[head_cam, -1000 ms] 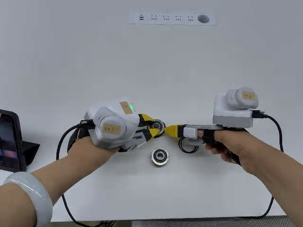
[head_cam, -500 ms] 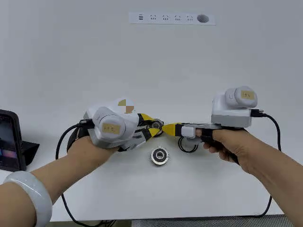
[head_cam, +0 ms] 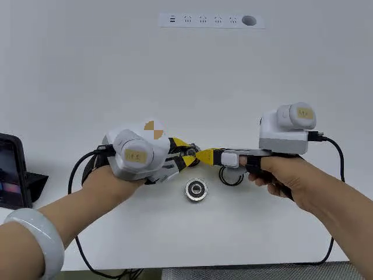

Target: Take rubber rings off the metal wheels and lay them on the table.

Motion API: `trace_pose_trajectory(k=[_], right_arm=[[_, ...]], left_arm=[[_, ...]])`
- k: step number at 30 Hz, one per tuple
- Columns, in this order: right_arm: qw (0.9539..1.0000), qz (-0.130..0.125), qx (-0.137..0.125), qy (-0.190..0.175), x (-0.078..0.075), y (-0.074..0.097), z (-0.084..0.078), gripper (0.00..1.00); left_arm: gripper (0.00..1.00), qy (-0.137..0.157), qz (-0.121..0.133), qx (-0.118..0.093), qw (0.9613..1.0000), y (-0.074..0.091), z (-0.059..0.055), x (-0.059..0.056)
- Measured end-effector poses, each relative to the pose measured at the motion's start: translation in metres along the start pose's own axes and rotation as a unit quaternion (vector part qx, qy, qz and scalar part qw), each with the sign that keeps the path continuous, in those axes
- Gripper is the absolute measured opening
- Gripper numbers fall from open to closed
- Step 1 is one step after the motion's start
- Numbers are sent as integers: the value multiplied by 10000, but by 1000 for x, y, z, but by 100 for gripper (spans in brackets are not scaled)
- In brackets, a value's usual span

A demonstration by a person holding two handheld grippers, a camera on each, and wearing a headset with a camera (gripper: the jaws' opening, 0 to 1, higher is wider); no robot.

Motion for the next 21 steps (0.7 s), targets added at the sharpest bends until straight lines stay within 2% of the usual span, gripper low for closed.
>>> trace_pose_trajectory(k=[3,5,7,10,21], right_arm=[[10000,48,-8,-24,1,1,0,1],[9999,33,-102,-117,0,2,3,1],[9997,-114,-119,-164,-6,4,3,1],[9996,-181,-88,-203,-10,5,1,2],[9994,-268,-108,-208,-10,2,0,2]], left_arm=[[13,-5,-2,2,10000,0,0,0],[13,-10,-4,5,10000,0,0,0],[13,-23,-8,10,10000,0,1,0],[13,-43,-23,19,10000,0,1,0],[15,-225,-32,-3,9997,0,2,0]])
Point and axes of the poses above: the centre of the closed fingertips' face, and the gripper's own axes: y roughly backward along the fingers, x roughly to its left, z roughly out of its top, the point moved 5 cm from there along y, roughly backward along the fingers, and after that the axes turned 6 degrees about -x, right-handed, at the moved point
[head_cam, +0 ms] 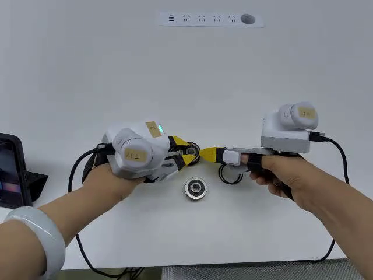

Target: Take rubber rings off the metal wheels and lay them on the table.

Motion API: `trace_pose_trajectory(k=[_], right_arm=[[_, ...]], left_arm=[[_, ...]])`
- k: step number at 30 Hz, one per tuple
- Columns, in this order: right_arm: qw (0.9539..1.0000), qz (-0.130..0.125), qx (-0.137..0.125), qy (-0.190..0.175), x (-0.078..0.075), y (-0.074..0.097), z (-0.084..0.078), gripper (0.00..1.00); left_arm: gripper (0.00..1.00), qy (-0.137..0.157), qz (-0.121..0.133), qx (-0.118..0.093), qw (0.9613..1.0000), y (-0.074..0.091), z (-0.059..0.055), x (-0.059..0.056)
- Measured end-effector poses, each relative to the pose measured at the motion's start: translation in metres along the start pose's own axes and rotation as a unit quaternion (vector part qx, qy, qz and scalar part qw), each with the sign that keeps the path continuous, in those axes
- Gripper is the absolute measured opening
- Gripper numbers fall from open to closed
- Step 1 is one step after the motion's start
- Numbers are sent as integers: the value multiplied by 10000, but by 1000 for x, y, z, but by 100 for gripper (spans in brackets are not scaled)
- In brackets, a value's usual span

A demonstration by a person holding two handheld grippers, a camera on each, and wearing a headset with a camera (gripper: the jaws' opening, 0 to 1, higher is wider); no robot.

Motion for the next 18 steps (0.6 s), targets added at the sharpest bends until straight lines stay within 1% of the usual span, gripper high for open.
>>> trace_pose_trajectory(k=[2,3,5,7,9,10,12,18], right_arm=[[10000,-5,5,11,0,0,0,2],[10000,-15,11,7,-1,0,0,2],[10000,-22,11,8,-1,0,0,2],[10000,-23,14,7,-2,0,0,2],[10000,-22,14,7,-2,0,0,2],[10000,-15,10,2,-1,0,0,2],[10000,-9,9,14,-1,0,0,2],[10000,39,-5,16,3,0,2,2]], left_arm=[[18,-48,31,-15,10000,0,1,1],[18,-15,-10,-41,10000,0,2,1],[19,-92,-16,-40,9999,1,2,0],[20,-102,-28,-58,9999,2,3,0],[21,-141,7,-29,9999,3,2,1],[21,-99,-13,-55,9999,3,2,0],[23,-152,-6,-51,9999,3,1,0],[28,-139,29,-67,9999,6,1,0]])
Point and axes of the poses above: the centre of the closed fingertips' face, and the gripper's own axes: y roughly backward along the fingers, x roughly to its left, z roughly out of its top, the point moved 5 cm from there along y, roughly backward along the fingers, and after that the axes turned 6 degrees about -x, right-handed, at the moved point
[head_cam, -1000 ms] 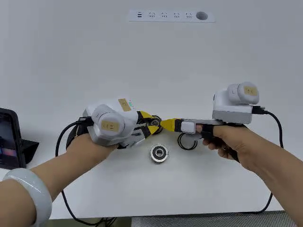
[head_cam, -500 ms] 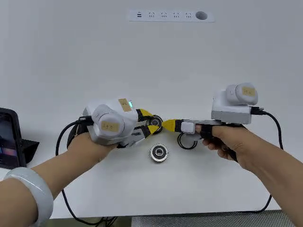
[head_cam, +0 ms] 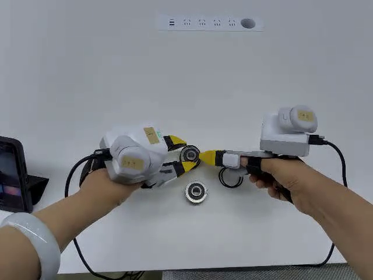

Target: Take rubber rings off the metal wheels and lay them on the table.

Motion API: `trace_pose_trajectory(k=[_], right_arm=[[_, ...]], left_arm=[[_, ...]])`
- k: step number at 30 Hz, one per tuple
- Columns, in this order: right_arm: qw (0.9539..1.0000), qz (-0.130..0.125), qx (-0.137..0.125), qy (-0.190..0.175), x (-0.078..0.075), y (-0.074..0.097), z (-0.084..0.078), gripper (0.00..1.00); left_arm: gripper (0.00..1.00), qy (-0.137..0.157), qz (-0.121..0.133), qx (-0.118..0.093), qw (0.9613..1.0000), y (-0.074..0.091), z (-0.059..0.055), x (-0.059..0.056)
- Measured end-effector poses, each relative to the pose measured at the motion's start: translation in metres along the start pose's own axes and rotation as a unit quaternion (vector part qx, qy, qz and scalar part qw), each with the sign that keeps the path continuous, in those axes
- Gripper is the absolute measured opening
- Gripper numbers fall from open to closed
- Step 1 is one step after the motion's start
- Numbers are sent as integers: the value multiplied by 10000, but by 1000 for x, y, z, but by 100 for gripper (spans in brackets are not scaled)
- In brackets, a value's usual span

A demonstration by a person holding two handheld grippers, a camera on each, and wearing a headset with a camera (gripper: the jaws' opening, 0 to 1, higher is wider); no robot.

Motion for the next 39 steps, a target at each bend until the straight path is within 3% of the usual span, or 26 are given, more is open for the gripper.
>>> trace_pose_trajectory(k=[16,26,31,39], right_arm=[[9997,209,-84,-7,13,6,-3,2],[9988,375,-267,-145,23,19,-4,2],[9985,333,-369,-220,24,30,-10,2],[9978,141,-504,-408,11,52,-17,2]], left_arm=[[39,45,103,-48,9999,9,-2,-2],[42,100,108,-47,9999,14,-7,-4],[42,158,127,-30,9998,17,-10,-4],[43,198,155,-3,9997,21,-14,-6]])
Point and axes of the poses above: the centre of the closed fingertips' face, and the gripper's own axes: y roughly backward along the fingers, x roughly to its left, z roughly out of its top, the point moved 5 cm from there along y, roughly backward along the fingers, and after that the axes turned 6 degrees about -x, right-handed, at the moved point
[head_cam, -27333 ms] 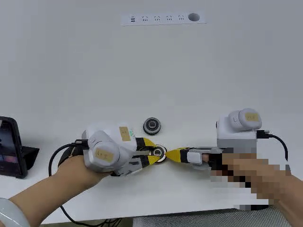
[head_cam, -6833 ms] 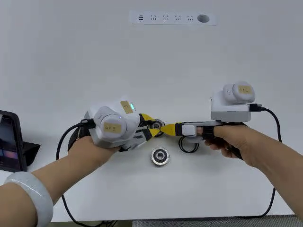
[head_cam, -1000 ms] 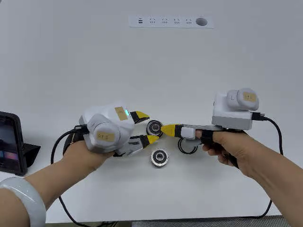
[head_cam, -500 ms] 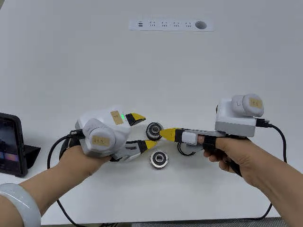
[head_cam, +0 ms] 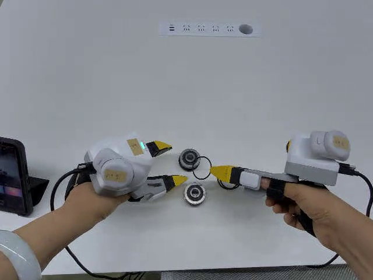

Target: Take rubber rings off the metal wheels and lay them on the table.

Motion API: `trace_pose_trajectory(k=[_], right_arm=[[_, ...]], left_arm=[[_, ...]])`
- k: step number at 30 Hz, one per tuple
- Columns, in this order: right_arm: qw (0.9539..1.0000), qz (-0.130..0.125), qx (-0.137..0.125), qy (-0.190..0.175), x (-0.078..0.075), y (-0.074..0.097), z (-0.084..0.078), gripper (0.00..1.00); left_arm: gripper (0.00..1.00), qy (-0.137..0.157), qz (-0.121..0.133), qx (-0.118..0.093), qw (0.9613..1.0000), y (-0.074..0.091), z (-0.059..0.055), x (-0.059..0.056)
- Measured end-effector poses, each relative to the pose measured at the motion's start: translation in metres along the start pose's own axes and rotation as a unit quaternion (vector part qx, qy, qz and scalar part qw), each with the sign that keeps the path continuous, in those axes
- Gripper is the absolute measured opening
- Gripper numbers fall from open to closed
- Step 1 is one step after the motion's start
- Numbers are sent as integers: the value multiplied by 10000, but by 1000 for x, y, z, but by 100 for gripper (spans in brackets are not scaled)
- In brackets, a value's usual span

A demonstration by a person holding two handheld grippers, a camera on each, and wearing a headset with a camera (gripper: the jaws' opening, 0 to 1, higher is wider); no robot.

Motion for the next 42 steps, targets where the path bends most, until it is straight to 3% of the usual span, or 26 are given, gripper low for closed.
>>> trace_pose_trajectory(k=[7,11,16,20,33,42], right_arm=[[9993,-321,-131,-133,-21,18,2,2],[9984,-546,-53,-159,-35,25,-1,2],[9975,-700,5,-118,-42,26,-3,2],[9956,-890,231,188,-47,25,-7,4],[9871,-1073,666,983,-41,29,-11,13],[9893,-959,401,1026,-34,22,8,14]], left_arm=[[42,9,-19,5,10000,0,0,-1],[42,22,-21,2,10000,0,0,-1],[42,22,-21,19,10000,0,-1,-1],[41,31,-26,25,10000,0,-1,-1],[39,40,-64,-9,10000,-2,2,-1],[35,48,-82,-42,9999,-4,6,-2]])
Point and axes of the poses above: the centre of the closed fingertips' face, and the gripper's own axes: y roughly backward along the fingers, x roughly to its left, z roughly out of its top, the point moved 5 cm from there along y, roughly backward along the fingers, and after that the axes turned 6 degrees about -x, right-handed, at the moved point
